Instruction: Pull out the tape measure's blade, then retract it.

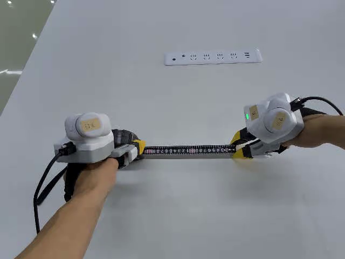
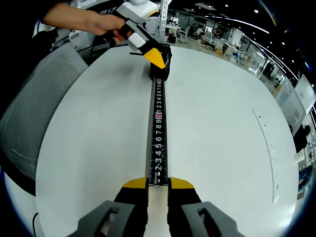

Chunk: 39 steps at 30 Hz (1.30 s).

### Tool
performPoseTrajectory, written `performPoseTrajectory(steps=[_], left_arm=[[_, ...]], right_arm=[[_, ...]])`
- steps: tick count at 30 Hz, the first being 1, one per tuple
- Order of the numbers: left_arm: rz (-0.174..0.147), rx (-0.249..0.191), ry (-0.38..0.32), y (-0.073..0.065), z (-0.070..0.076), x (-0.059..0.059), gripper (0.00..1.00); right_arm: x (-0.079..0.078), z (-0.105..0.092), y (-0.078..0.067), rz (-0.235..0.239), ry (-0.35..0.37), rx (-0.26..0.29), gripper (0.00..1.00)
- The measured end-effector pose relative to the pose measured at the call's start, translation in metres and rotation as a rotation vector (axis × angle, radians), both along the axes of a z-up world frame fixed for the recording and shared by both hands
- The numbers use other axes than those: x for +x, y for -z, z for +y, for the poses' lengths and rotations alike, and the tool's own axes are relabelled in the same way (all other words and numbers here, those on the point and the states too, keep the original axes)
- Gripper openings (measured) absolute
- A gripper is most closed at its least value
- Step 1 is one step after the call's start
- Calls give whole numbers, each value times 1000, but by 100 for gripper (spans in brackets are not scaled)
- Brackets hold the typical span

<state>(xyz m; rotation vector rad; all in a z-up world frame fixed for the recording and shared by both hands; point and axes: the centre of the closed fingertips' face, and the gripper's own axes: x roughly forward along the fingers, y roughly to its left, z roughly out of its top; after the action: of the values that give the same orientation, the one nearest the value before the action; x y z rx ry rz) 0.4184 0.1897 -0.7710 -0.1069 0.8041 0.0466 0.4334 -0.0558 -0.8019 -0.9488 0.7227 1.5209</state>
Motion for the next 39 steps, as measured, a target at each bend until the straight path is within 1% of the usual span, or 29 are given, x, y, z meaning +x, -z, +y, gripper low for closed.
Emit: performPoseTrajectory(steps=[7, 17, 25, 39], left_arm=[[0, -2, 0, 0, 0, 0, 56], [2, -5, 0, 1, 0, 0, 56], [3, -4, 3, 1, -1, -1, 56], [9, -6, 6, 0, -1, -2, 57]], right_arm=[[2, 6, 2, 3, 3, 8, 10], [-5, 18, -3, 6, 1, 22, 10], [-6, 26, -4, 8, 0, 30, 10], [1, 40, 4, 11, -5, 41, 10]])
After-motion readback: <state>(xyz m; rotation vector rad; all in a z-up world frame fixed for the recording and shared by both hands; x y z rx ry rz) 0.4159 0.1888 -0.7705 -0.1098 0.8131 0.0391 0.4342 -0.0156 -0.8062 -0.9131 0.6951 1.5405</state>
